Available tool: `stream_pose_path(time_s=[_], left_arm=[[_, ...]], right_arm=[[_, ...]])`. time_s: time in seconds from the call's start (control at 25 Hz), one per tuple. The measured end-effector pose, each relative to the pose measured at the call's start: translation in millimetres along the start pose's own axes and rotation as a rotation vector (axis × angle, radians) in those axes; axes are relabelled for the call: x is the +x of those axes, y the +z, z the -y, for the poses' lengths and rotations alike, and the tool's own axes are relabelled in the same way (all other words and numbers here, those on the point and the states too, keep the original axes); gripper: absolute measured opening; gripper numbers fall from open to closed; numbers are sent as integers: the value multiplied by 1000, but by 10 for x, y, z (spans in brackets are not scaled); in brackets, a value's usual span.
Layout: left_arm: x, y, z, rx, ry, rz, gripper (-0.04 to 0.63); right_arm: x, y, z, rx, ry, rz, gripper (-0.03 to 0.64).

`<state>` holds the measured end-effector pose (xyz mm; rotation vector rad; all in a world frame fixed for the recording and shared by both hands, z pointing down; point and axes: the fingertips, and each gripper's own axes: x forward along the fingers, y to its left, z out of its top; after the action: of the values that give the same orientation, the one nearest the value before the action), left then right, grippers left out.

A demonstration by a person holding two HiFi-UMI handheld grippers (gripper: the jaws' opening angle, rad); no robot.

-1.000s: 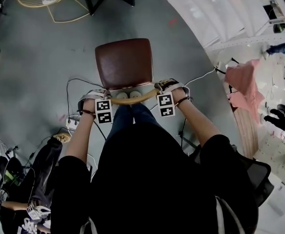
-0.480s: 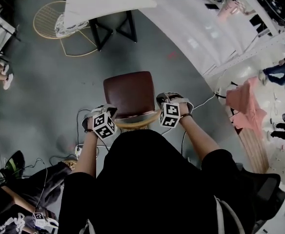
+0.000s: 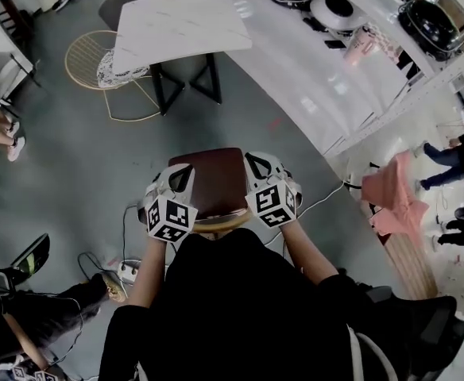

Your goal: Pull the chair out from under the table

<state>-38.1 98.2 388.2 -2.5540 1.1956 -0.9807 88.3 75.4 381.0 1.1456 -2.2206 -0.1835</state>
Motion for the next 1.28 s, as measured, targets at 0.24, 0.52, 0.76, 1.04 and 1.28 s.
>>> stream_pose_path(time_s=[0.24,0.52,0.76,1.04,1.28], left_arm=[[-392,574,-330,-196,173,204,8],[-730,917,-642,-318,288,357,8],[-837,951,-655,-320,310,384,8],[-883,883,-685,-324,328,387,8],[-934,870,-728,-339,356,417,8]], right_arm=[[-453,648,424,276,-184,258,21],[-711,1083,436,325,-176,392,21],[-713,1151,343,340,-144,416,21],[-702,1141,284,334,-140,418,21],[-687,1158,247,331,-138,418,21]])
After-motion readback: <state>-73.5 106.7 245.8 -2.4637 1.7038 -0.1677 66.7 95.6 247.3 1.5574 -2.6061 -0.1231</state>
